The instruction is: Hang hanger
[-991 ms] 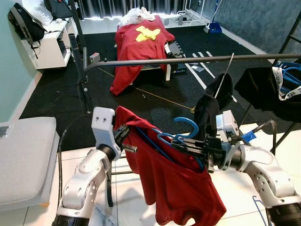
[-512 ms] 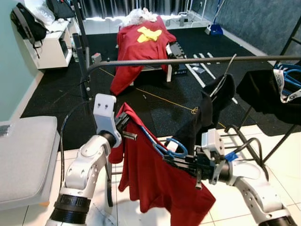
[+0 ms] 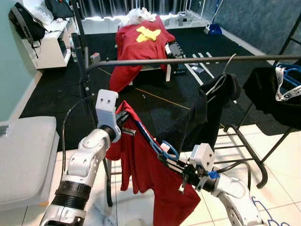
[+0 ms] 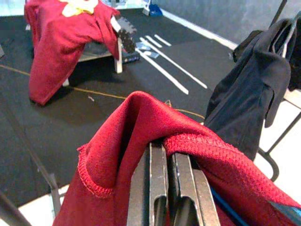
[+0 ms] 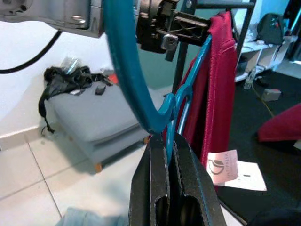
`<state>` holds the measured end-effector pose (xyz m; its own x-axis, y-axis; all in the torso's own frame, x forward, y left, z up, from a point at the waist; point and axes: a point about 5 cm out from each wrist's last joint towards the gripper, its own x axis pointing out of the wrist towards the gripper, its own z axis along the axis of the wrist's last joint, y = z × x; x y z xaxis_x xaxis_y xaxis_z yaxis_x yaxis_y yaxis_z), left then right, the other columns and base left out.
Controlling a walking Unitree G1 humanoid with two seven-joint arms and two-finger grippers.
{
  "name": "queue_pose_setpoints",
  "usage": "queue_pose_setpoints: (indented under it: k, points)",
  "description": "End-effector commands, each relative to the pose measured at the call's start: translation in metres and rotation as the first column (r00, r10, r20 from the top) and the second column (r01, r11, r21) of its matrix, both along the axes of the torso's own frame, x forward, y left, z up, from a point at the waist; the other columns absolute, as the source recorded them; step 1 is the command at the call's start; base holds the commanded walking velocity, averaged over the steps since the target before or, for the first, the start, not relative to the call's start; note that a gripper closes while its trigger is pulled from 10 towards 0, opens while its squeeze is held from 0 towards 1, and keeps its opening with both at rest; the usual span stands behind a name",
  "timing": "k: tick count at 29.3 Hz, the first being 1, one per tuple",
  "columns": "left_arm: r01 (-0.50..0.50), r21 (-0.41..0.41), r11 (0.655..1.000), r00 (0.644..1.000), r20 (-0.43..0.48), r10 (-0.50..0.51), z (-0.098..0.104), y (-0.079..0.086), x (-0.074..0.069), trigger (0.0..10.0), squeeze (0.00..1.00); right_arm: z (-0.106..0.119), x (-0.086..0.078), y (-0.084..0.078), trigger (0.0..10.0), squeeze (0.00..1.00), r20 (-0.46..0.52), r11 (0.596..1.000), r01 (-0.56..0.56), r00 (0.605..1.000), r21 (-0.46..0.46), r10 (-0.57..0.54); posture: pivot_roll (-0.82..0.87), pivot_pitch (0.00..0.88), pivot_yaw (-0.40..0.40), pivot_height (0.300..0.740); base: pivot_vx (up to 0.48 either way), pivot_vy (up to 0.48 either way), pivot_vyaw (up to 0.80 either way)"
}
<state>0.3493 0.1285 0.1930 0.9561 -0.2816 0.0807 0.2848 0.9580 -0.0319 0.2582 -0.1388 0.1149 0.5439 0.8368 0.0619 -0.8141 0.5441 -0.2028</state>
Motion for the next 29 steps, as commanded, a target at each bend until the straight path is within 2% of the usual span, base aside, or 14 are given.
queue_pose_setpoints:
  k: [1, 5, 10, 11, 13, 14, 16, 18, 22, 23, 26, 27, 28, 29]
  points:
    - [-0.245, -0.004, 0.97, 0.951, 0.196, 0.241, 0.044, 0.054, 0.005, 0.0, 0.0, -0.035, -0.019, -0.012, 10.0, 0.0, -0.14, 0.997, 0.007, 0.99, -0.076, -0.017, 0.05, 0.073, 0.021, 0.74, 0.0, 0.0, 0.0]
    - [-0.246, 0.005, 0.969, 0.95, 0.201, 0.24, 0.045, 0.055, 0.006, 0.0, 0.0, -0.036, -0.017, -0.014, 10.0, 0.0, -0.135, 0.997, 0.037, 0.99, -0.073, -0.047, 0.05, 0.072, 0.021, 0.74, 0.0, 0.0, 0.0]
    - [-0.238, 0.032, 0.971, 0.953, 0.199, 0.228, 0.041, 0.054, 0.004, 0.0, 0.0, -0.028, -0.007, -0.018, 10.0, 0.0, -0.087, 0.993, 0.109, 0.99, -0.054, -0.114, 0.05, 0.072, 0.021, 0.74, 0.0, 0.0, 0.0]
    - [-0.218, 0.059, 0.974, 0.96, 0.193, 0.203, 0.036, 0.05, 0.002, 0.0, 0.0, -0.017, 0.003, -0.023, 10.0, 0.0, -0.042, 0.989, 0.141, 0.989, -0.043, -0.143, 0.05, 0.062, 0.022, 0.74, 0.0, 0.0, 0.0]
    - [-0.218, 0.059, 0.974, 0.96, 0.193, 0.203, 0.036, 0.05, 0.002, 0.0, 0.0, -0.017, 0.003, -0.023, 10.0, 0.0, -0.042, 0.989, 0.141, 0.989, -0.043, -0.143, 0.05, 0.062, 0.022, 0.74, 0.0, 0.0, 0.0]
    - [-0.192, 0.087, 0.977, 0.967, 0.187, 0.173, 0.032, 0.045, 0.001, 0.0, 0.0, -0.004, 0.013, -0.027, 10.0, 0.0, -0.001, 0.984, 0.177, 0.984, -0.014, -0.178, 0.05, 0.059, 0.022, 0.74, 0.0, 0.0, 0.0]
    - [-0.192, 0.087, 0.977, 0.967, 0.187, 0.173, 0.032, 0.045, 0.001, 0.0, 0.0, -0.004, 0.013, -0.027, 10.0, 0.0, -0.001, 0.984, 0.177, 0.984, -0.014, -0.178, 0.05, 0.059, 0.022, 0.74, 0.0, 0.0, 0.0]
    - [-0.132, 0.151, 0.98, 0.981, 0.159, 0.108, 0.018, 0.036, -0.008, 0.0, 0.0, 0.028, 0.033, -0.041, 10.0, 0.0, 0.035, 0.972, 0.226, 0.973, 0.07, -0.229, 0.05, 0.051, 0.022, 0.74, 0.0, 0.0, 0.0]
    - [-0.115, 0.162, 0.98, 0.985, 0.147, 0.092, 0.013, 0.034, -0.011, 0.0, 0.0, 0.037, 0.037, -0.044, 10.0, 0.0, 0.035, 0.979, 0.194, 0.98, 0.057, -0.196, 0.05, 0.051, 0.02, 0.74, 0.0, 0.0, 0.0]
    - [-0.102, 0.164, 0.981, 0.987, 0.142, 0.079, 0.012, 0.031, -0.014, 0.0, 0.0, 0.041, 0.038, -0.045, 10.0, 0.0, 0.033, 0.989, 0.147, 0.988, 0.013, -0.148, 0.05, 0.052, 0.018, 0.74, 0.0, 0.0, 0.0]
    - [-0.102, 0.164, 0.981, 0.987, 0.142, 0.079, 0.012, 0.031, -0.014, 0.0, 0.0, 0.041, 0.038, -0.045, 10.0, 0.0, 0.033, 0.989, 0.147, 0.988, 0.013, -0.148, 0.05, 0.052, 0.018, 0.74, 0.0, 0.0, 0.0]
    - [-0.072, 0.166, 0.983, 0.989, 0.14, 0.048, 0.012, 0.025, -0.017, 0.0, 0.0, 0.045, 0.041, -0.048, 10.0, 0.0, 0.048, 0.989, 0.145, 0.988, -0.023, -0.144, 0.05, 0.057, 0.019, 0.74, 0.0, 0.0, 0.0]
    - [-0.072, 0.166, 0.983, 0.989, 0.14, 0.048, 0.012, 0.025, -0.017, 0.0, 0.0, 0.045, 0.041, -0.048, 10.0, 0.0, 0.048, 0.989, 0.145, 0.988, -0.023, -0.144, 0.05, 0.057, 0.019, 0.74, 0.0, 0.0, 0.0]
    - [-0.031, 0.175, 0.984, 0.991, 0.137, 0.007, 0.012, 0.016, -0.02, 0.0, 0.0, 0.053, 0.046, -0.049, 10.0, 0.0, 0.075, 0.988, 0.153, 0.986, -0.031, -0.15, 0.05, 0.059, 0.019, 0.74, 0.0, 0.0, 0.0]
